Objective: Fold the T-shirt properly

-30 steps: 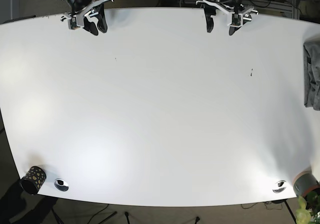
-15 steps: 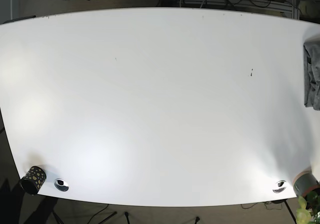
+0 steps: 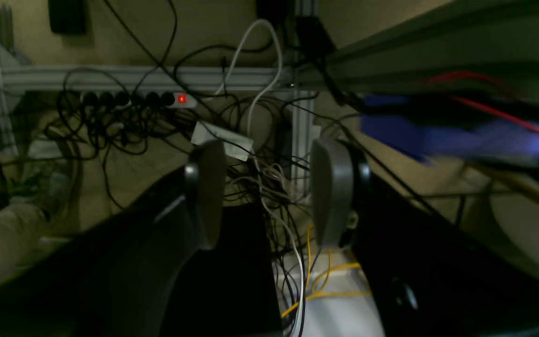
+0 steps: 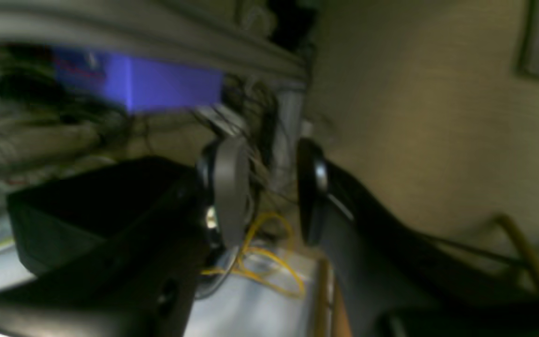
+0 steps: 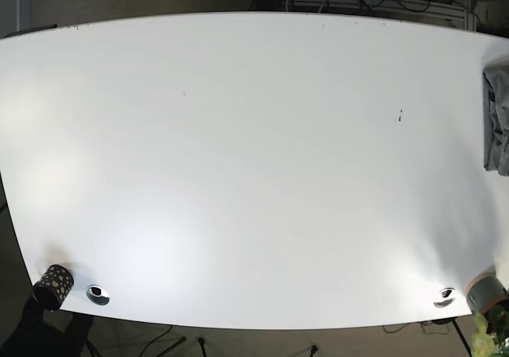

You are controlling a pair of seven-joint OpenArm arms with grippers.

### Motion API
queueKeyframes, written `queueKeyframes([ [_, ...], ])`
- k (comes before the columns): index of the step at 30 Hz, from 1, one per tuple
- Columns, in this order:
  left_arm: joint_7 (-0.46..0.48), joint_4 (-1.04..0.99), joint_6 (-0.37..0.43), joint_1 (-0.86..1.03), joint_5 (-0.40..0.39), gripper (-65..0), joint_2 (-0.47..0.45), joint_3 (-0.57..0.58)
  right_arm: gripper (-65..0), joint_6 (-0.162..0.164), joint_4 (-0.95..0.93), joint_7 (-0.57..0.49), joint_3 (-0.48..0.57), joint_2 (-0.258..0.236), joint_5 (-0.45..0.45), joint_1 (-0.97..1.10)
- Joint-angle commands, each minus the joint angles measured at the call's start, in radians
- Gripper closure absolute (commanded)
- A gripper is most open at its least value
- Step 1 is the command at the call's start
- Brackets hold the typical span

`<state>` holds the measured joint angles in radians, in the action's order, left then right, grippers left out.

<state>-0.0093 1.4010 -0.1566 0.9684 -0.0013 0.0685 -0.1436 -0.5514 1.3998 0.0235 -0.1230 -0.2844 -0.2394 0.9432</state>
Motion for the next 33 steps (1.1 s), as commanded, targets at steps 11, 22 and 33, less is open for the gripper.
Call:
queueKeyframes([
  [11,0.006,-0.401,0.004,-0.250,0.001,-26.2,-0.057,-0.027,-16.5,-0.008,-0.371,-0.009,0.108,-0.006,-0.005,-0.237],
  [22,0.009,-0.717,0.004,-0.481,0.005,-26.2,-0.059,-0.026,-16.5,-0.008,-0.686,-0.013,0.217,0.034,-0.005,-0.467],
  [33,0.012,-1.089,0.004,-0.733,0.005,-26.5,-0.109,-0.023,-17.0,-0.008,-0.966,-0.013,0.224,0.057,-0.005,-0.674],
])
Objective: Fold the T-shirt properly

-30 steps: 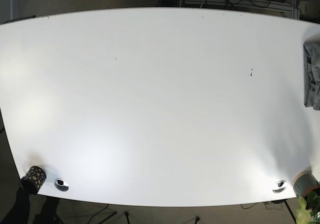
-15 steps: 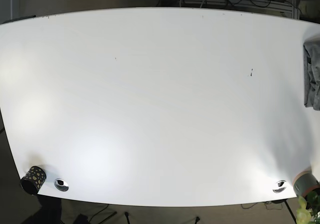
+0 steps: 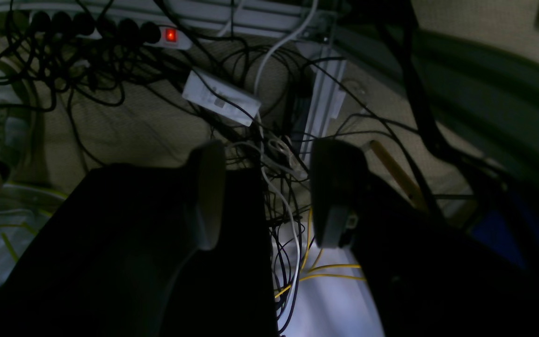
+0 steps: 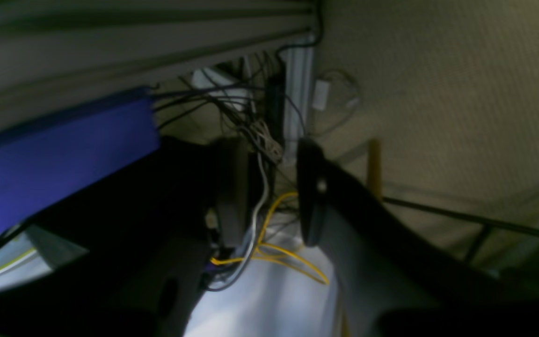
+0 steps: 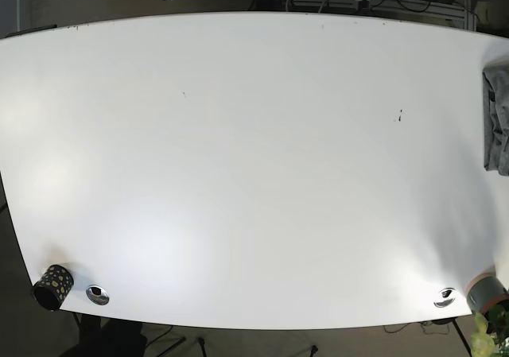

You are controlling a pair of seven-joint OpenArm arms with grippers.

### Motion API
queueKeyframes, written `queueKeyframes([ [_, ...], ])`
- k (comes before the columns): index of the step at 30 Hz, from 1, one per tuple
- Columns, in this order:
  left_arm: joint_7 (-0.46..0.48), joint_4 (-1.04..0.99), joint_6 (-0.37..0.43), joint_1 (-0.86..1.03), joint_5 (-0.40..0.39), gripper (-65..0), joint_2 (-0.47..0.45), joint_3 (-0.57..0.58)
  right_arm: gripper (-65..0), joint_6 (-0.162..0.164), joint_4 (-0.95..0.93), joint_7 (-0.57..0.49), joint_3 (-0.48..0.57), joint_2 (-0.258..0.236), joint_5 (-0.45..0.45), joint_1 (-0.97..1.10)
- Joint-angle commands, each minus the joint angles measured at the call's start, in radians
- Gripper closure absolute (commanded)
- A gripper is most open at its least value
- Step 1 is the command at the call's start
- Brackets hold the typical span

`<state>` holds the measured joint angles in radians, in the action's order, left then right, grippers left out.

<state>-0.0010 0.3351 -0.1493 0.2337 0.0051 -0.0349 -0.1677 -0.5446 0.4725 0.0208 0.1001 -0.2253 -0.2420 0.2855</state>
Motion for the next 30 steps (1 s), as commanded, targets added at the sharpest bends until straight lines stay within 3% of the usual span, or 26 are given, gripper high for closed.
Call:
queueKeyframes([
  [1,0.003,-0.027,-0.002,-0.006,-0.001,-26.5,-0.006,0.001,-17.0,-0.015,-0.057,-0.011,0.000,-0.001,-0.003,-0.029],
  [7,-0.001,-0.038,0.015,-0.053,0.003,-26.5,-0.009,0.003,-17.1,-0.002,-0.126,-0.011,0.002,0.000,-0.001,-0.102],
  [12,-0.004,-0.038,0.146,-0.070,0.078,-26.7,-0.003,0.004,-17.1,0.122,-0.130,-0.011,0.002,0.000,-0.001,-0.122],
  [15,-0.004,-0.038,0.142,-0.073,0.114,-26.7,0.008,0.004,-17.1,0.165,-0.130,-0.011,0.003,-0.001,-0.001,-0.127],
  [30,0.000,-0.035,0.130,-0.070,0.118,-26.5,0.026,0.003,-16.8,0.174,-0.125,-0.011,0.002,-0.001,-0.003,-0.124],
])
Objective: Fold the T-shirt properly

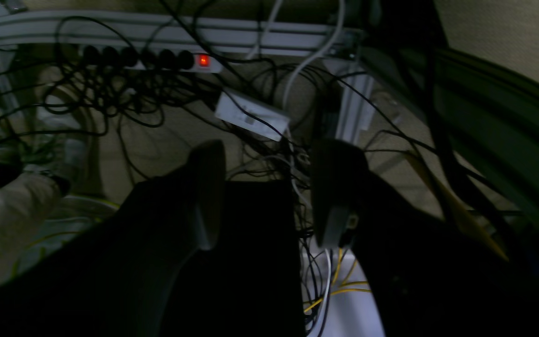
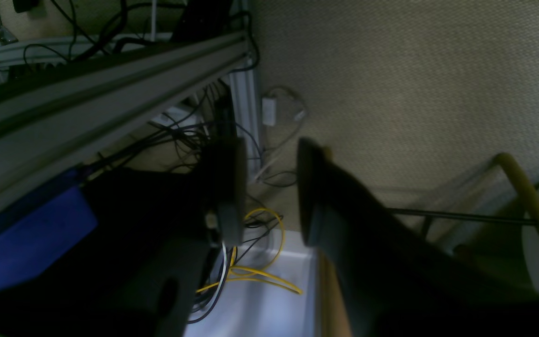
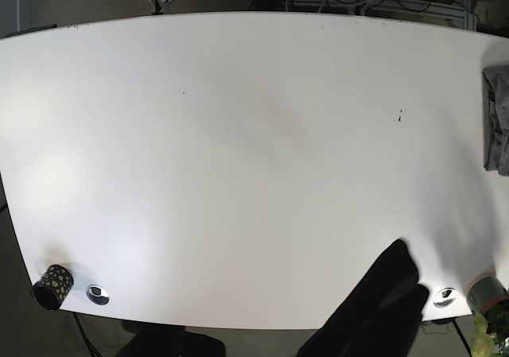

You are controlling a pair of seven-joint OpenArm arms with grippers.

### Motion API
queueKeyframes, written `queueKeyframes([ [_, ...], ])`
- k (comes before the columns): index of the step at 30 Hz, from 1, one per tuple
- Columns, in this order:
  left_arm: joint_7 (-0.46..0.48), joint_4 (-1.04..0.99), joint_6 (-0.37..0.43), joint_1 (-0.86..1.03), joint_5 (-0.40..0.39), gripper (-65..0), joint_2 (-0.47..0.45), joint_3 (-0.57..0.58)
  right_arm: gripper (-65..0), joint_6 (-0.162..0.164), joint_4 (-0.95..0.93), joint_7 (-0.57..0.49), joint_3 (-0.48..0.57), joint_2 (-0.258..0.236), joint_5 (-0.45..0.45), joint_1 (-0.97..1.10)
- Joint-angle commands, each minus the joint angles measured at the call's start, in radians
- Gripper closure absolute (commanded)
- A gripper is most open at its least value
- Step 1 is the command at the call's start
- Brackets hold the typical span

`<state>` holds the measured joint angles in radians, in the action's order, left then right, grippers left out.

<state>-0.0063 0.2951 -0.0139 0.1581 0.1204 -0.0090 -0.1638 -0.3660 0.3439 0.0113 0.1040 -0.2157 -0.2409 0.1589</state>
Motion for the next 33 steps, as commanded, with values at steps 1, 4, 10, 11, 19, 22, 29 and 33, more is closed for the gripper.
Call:
queueKeyframes([
  [1,0.006,0.008,-0.014,0.007,0.002,-26.4,0.001,-0.001,-16.8,-0.005,0.008,-0.003,-0.002,-0.011,-0.004,0.006],
  [4,0.006,0.029,-0.065,0.027,-0.003,-26.2,0.001,-0.006,-16.6,-0.006,0.068,-0.003,-0.003,-0.014,-0.004,0.049],
  [10,0.002,0.226,-0.120,0.140,-0.003,-26.2,0.019,-0.006,-16.6,-0.006,0.311,-0.003,-0.005,-0.035,-0.004,0.206],
  [11,0.001,0.276,-0.122,0.166,-0.003,-26.2,0.025,-0.006,-16.6,-0.006,0.349,-0.003,-0.005,-0.043,-0.005,0.232],
  [19,0.001,0.623,-0.123,0.346,0.000,-26.7,0.028,0.000,-16.6,-0.006,0.548,0.000,-0.007,-0.055,-0.015,0.377],
  [22,0.001,0.723,-0.123,0.398,0.000,-26.7,0.028,0.025,-16.6,-0.006,0.613,0.003,-0.008,-0.057,-0.015,0.425],
  [29,-0.001,0.956,-0.123,0.555,0.003,-29.3,0.020,0.057,-16.6,-0.006,0.812,0.028,-0.010,-0.083,-0.015,0.580],
  [33,-0.065,1.064,-0.123,0.628,0.003,-34.3,0.001,0.057,-16.6,-0.006,0.920,0.100,-0.068,-0.103,-0.015,0.657],
])
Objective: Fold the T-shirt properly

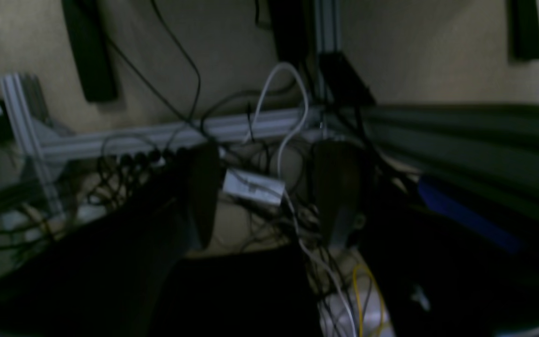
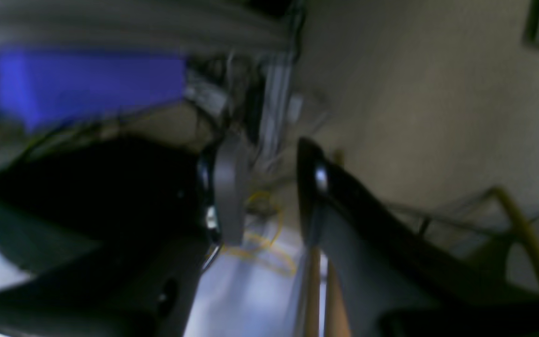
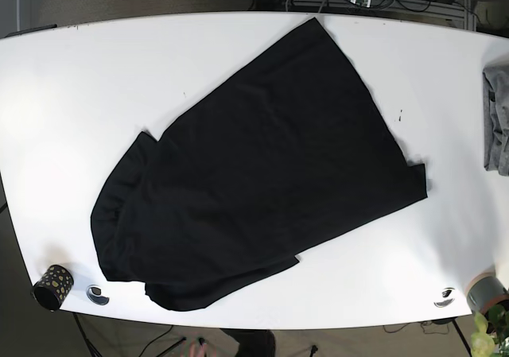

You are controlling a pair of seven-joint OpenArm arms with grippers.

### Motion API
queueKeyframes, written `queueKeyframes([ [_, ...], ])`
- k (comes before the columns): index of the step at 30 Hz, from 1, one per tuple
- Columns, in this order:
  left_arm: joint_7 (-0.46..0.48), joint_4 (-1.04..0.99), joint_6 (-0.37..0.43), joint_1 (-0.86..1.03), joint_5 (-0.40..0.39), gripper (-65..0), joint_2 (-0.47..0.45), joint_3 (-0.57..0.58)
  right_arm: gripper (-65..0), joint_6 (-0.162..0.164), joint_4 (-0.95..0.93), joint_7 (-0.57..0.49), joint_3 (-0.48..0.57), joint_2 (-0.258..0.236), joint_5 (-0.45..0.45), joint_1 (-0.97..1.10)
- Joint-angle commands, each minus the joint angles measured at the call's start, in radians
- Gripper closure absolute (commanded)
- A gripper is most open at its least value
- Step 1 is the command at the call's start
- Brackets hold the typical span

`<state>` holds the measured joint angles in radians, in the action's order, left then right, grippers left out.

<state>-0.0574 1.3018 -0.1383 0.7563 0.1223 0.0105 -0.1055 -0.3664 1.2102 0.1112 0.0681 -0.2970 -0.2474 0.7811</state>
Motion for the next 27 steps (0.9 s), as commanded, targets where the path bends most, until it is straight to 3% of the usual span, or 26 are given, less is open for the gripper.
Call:
queueKeyframes([
  [1,-0.037,0.083,0.001,0.042,-0.003,-34.7,-0.028,-0.001,-16.6,-0.006,0.079,0.009,-0.050,-0.021,-0.008,0.059],
  [3,-0.066,0.123,-0.007,0.064,-0.005,-34.6,-0.036,-0.001,-16.6,-0.007,0.130,0.017,-0.078,-0.024,-0.008,0.099],
  [9,-0.146,0.258,-0.183,0.111,-0.005,-33.5,-0.037,-0.027,-16.6,-0.007,0.296,0.020,-0.135,-0.028,-0.008,0.246],
  [15,-0.286,0.439,-0.373,0.124,-0.005,-19.9,-0.050,-0.089,-16.6,-0.007,0.434,0.020,-0.138,-0.028,0.000,0.375],
  [19,-0.353,0.534,-0.464,0.142,-0.005,-18.9,-0.050,-0.148,-16.6,-0.007,0.520,0.020,-0.161,-0.028,-0.010,0.446],
  [27,-0.359,0.625,-0.545,0.203,-0.003,-18.5,-0.050,-0.213,-16.6,-0.007,0.667,0.018,-0.215,-0.021,-0.010,0.528],
])
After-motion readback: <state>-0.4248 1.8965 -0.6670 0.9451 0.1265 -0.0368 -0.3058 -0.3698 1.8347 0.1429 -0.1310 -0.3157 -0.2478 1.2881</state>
